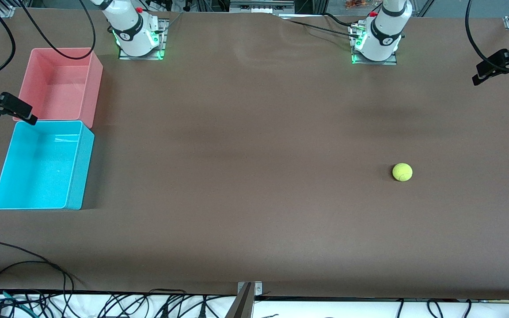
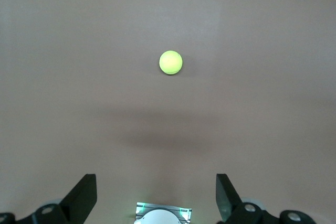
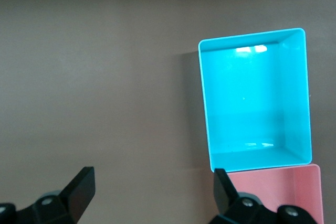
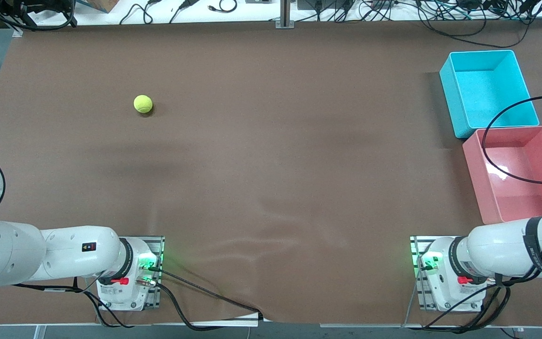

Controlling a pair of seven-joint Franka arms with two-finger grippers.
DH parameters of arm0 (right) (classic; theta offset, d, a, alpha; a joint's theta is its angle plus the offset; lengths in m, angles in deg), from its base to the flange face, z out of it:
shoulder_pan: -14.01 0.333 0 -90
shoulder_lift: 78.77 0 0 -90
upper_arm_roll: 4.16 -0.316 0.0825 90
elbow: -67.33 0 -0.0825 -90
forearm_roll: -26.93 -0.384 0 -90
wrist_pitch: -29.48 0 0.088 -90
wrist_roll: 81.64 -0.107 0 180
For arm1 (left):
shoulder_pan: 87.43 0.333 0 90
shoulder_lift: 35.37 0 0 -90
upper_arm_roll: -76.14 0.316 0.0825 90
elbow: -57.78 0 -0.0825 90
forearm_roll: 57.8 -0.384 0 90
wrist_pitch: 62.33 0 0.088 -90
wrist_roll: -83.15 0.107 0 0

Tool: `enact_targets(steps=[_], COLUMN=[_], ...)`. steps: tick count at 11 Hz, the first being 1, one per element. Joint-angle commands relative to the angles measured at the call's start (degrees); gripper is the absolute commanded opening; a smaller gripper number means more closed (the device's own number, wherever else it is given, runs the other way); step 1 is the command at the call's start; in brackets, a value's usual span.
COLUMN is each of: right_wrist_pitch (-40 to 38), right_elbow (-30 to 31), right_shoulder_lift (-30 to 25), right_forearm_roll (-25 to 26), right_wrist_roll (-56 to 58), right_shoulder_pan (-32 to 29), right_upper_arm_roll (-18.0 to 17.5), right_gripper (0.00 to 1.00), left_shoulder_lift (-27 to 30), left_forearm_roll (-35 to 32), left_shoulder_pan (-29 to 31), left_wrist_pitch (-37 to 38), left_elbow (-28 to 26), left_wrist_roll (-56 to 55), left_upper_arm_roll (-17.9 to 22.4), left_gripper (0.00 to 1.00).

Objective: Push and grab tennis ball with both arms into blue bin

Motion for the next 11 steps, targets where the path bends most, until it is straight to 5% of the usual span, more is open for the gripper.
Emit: enact_targets(steps=[1,11], right_wrist_pitch=[-1.5,-1.5], right_elbow=[-2.1,-2.1], right_shoulder_lift=[0.9,1.3], right_forearm_roll=[1.9,1.4], right_wrist_roll=[0.8,0.7], right_shoulder_pan=[1.3,1.1], right_upper_arm_roll=[-0.4,-0.2], right_gripper=[1.00,1.00], left_shoulder_lift=[-0.6,-0.6], left_forearm_roll=[-1.3,-1.4], left_shoulder_pan=[0.1,-0.1], left_wrist_pitch=[0.9,0.9], left_elbow=[1.5,1.5], left_wrist_roll=[-0.2,-0.1], left_upper_arm_roll=[-0.2,-0.4], left_gripper=[1.00,1.00])
